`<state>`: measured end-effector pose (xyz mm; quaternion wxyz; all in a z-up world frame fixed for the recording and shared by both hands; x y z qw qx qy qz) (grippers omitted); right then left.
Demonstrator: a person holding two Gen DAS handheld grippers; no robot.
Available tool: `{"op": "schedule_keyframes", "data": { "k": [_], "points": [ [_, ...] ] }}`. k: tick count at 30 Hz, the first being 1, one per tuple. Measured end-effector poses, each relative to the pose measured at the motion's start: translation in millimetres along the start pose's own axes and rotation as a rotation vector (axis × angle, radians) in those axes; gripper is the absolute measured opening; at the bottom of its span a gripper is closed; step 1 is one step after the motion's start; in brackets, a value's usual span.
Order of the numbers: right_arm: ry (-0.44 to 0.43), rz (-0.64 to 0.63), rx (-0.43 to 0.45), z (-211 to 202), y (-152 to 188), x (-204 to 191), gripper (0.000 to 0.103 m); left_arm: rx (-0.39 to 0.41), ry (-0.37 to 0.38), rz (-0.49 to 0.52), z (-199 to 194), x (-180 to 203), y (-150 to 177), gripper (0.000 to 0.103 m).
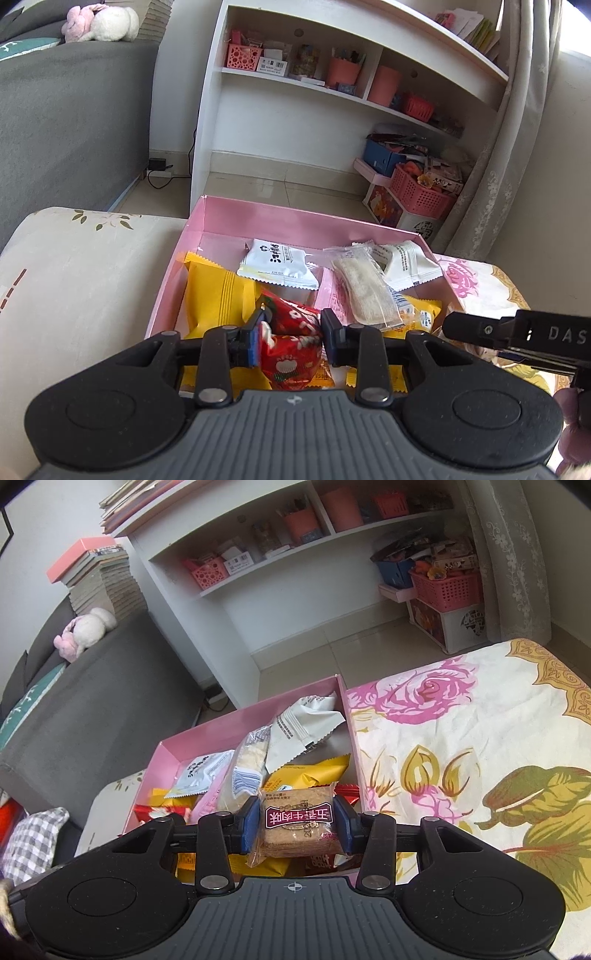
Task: Organize snacks
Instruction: 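Lower the red candy and brown cake into the box and open both tools, then withdraw both tools from the box toward the remaining snacks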
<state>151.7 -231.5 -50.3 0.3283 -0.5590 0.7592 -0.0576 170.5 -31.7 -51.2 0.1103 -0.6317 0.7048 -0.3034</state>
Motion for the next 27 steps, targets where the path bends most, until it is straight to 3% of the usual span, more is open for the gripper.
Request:
{"op": "schedule_keyframes", "data": {
  "k": [10,14,22,27],
  "points": [
    [0.005,-0.008,0.010,-8.5,0.2,-0.3,0.060,-0.011,-0.011,0.039,-6.3,4.8,5.1,0.048],
    [0.004,-0.019,0.029,-17.2,0.1,-1.2,0.065,0.000,-0.027,0.067,-17.3,7.7,8.4,0.066],
    [0.004,-0.068,0.047,-37.0,6.4,-8.4,0.080,0.002,-0.010,0.107,-41.7,10.7,15.2,0.084],
    [0.006,-0.099,0.049,-51.5,14.6,-11.2,0.084,-0.012,-0.014,0.133,-53.5,13.7,24.5,0.093]
  ]
}}
Point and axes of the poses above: each gripper's, at about its wrist camera, not at the fingertips, and z roughly the way its jaws point, x to its right, y to its underside, the point moved 1 cm from there along z, roughly the way its jaws point, and after that the axes turned 15 degrees about -x, right-handed, at the moved point
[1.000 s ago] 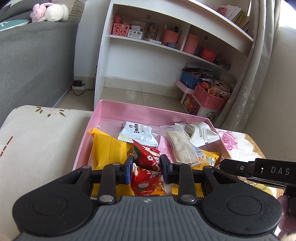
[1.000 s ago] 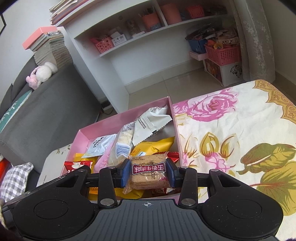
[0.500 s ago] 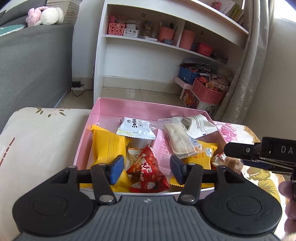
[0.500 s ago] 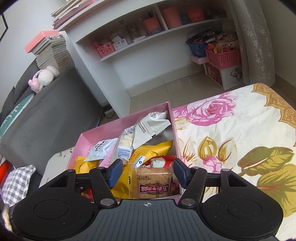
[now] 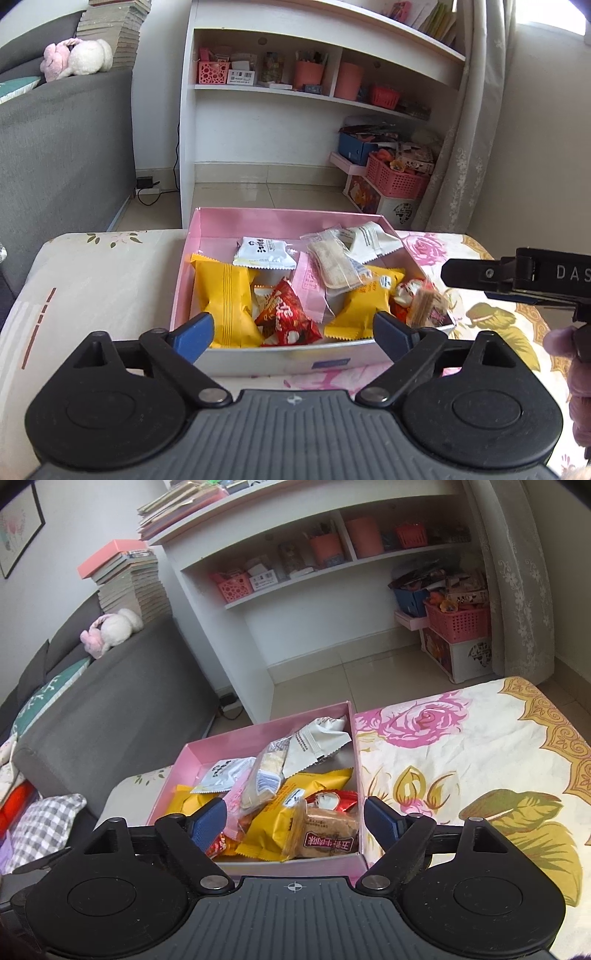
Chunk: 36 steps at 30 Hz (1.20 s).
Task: Organize snacks
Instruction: 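Withdraw both tools from the box toward the remaining snacks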
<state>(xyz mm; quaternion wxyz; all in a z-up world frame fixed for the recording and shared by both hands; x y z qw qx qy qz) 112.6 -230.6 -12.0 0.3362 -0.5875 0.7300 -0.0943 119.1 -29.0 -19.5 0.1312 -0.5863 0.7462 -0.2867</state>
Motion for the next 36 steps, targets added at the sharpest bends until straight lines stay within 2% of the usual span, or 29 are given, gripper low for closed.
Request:
{"op": "schedule_keyframes", "data": {
  "k": [6,9,15,36],
  "points": [
    [-0.007,-0.034,0.003,-17.1,9.6,-1.3,0.086,-0.016,0.004,0.013,-11.3,-4.4,12.7,0.099],
    [-0.009,-0.041,0.010,-24.8,14.9,-1.2,0.091,-0.024,0.007,0.013,-17.0,-9.7,17.9,0.100],
    [-0.011,-0.077,-0.001,-31.9,27.4,-4.0,0.091,-0.033,-0.008,0.025,-27.4,-19.4,34.9,0.103],
    [0.014,-0.239,-0.056,-31.2,79.4,-20.3,0.096,-0.084,-0.066,0.069,-43.9,-60.7,91.6,0.103]
  ]
}}
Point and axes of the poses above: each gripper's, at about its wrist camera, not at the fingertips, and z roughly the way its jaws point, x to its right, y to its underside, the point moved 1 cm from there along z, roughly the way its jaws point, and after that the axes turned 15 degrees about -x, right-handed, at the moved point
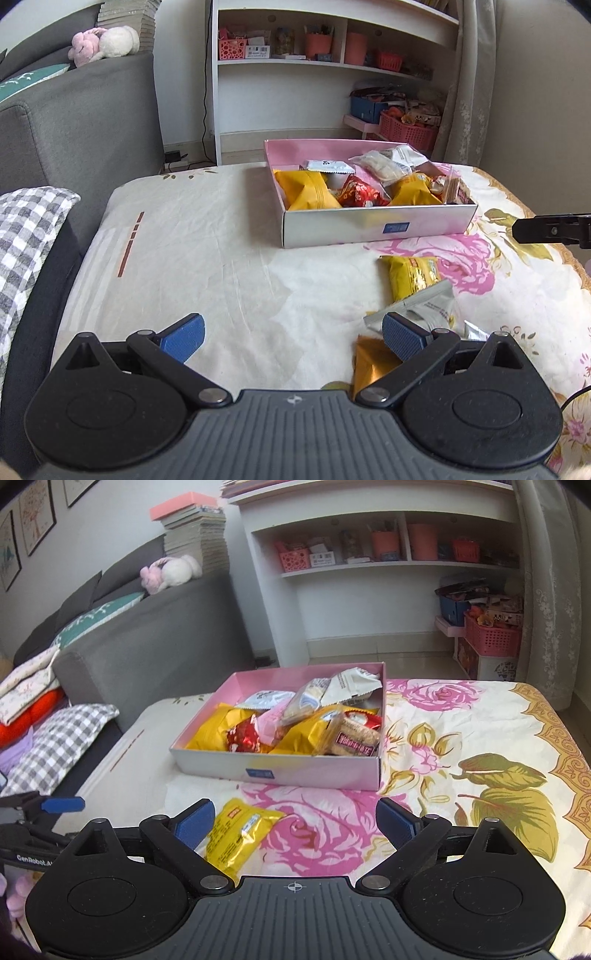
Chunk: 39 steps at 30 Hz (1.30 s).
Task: Organize snacks
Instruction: 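Withdraw both tools from the box toward the remaining snacks, then grasp the gold bar with the left tool while the right grasps a silver packet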
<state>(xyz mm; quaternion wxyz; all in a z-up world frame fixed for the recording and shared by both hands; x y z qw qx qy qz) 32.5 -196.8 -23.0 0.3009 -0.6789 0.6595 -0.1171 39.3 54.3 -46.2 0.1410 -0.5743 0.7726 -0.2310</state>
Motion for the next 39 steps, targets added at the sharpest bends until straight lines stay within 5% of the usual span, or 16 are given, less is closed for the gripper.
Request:
{"op": "schedule_keyframes", "data": {
  "k": [16,31,39],
  "points": [
    [-0.034,-0.146,-0.108,26.3,28.4,-39.4,0.096,-0.089,0.106,0.147,12.2,22.4,24.5,0.100],
    [-0.019,-0.404,-0.200,48.5,64.7,-56.5,0.096,-0.144,0.109,0.279,20.3,41.1,37.1,0.060],
    [0.030,-0.426,-0.166,56.7,67.7,-60.0,0.090,-0.137,0.078,0.241,20.3,33.8,32.2,0.033]
  ]
}}
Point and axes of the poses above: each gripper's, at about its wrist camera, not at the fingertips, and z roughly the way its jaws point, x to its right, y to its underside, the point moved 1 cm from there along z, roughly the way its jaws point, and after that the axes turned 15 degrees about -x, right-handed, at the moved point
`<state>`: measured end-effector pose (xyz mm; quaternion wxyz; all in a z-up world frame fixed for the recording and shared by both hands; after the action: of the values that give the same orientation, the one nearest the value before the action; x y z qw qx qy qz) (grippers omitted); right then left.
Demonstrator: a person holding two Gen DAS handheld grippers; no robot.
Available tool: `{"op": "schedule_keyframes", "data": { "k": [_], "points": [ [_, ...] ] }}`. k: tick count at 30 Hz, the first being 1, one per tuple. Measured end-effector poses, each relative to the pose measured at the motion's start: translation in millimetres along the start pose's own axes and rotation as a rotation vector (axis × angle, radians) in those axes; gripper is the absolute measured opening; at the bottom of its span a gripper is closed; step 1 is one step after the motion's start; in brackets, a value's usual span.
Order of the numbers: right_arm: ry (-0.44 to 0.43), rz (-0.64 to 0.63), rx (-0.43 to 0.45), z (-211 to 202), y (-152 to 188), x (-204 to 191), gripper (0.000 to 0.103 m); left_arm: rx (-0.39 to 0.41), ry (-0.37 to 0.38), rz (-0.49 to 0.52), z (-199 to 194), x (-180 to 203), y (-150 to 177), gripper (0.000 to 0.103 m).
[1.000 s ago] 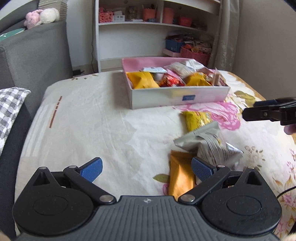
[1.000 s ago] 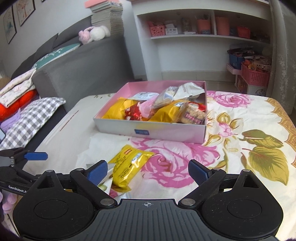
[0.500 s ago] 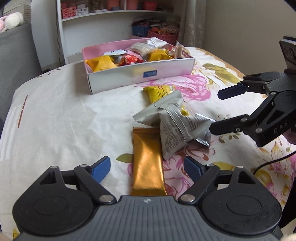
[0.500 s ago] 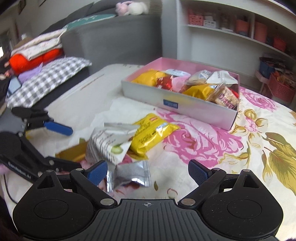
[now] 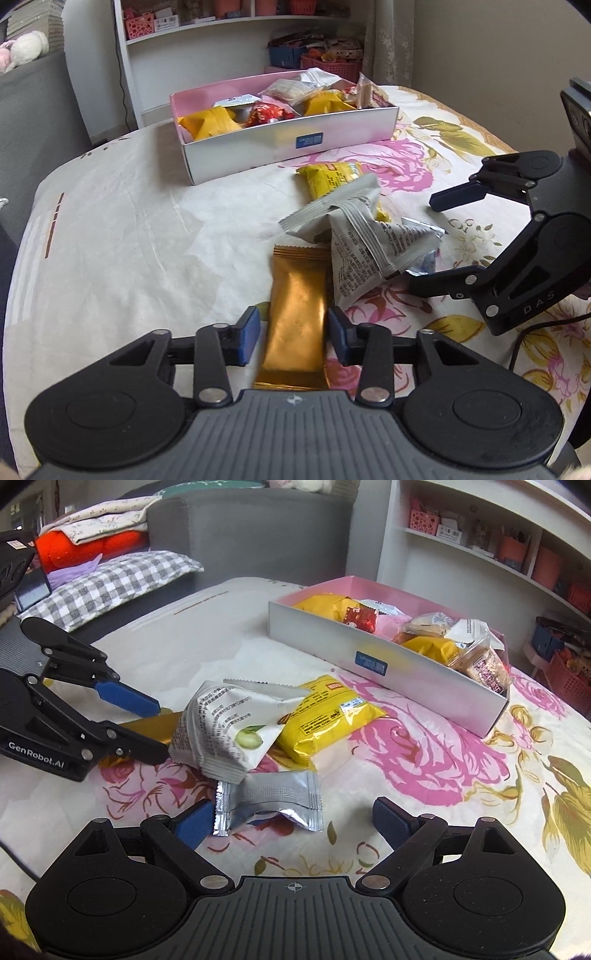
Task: Organize snacks
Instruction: 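Grasp the gold bar with the left tool while the right grasps a silver packet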
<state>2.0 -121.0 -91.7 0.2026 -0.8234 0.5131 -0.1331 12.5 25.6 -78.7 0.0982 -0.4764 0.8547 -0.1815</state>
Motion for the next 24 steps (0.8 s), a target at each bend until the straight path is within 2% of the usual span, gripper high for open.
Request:
{"op": "schedule_keyframes", "data": {
  "k": [4,7,12,19,22,23,24],
  "points": [
    [0.007,0.014,0.014,-0.2,-1.3,3.2,0.083,-0.002,-0.036,-0.028,0.8,-4.0,-2.8,0.032],
    [0.020,0.013,0.021,-1.1,-2.6,5.0,0.073,0.001,-0.061,-0.053,1.4,-9.3,-4.0,0.031],
    [0.019,0.014,0.030,1.1,-5.1,7.6,0.073,-0.002,-0.082,-0.078,1.4,-15.8,-5.1,0.039],
    [0.017,0.012,0.043,6.5,-13.2,7.1,0.073,-0.009,-0.086,-0.102,3.1,-18.1,-8.7,0.043],
    [0.011,-0.004,0.057,6.7,-15.6,3.0,0.055,-0.014,-0.074,-0.118,3.6,-18.7,-11.5,0.036],
    [0.015,-0.012,0.059,6.5,-16.4,1.2,0.051,-0.013,-0.072,-0.118,3.7,-18.3,-12.2,0.031],
    [0.017,-0.023,0.061,6.3,-17.4,-0.6,0.043,-0.013,-0.078,-0.118,3.8,-17.6,-13.3,0.028]
  ]
}}
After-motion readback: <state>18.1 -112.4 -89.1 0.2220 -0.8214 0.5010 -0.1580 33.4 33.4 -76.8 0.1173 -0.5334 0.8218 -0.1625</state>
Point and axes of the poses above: each gripper's, at about its wrist camera, not at the fingertips, and z roughly the way its jaws point, x to its right, y to its underside, the point moved 1 cm from there along z, roughly the way its jaws point, and after that the axes turned 15 degrees about -x, right-handed, at the moved point
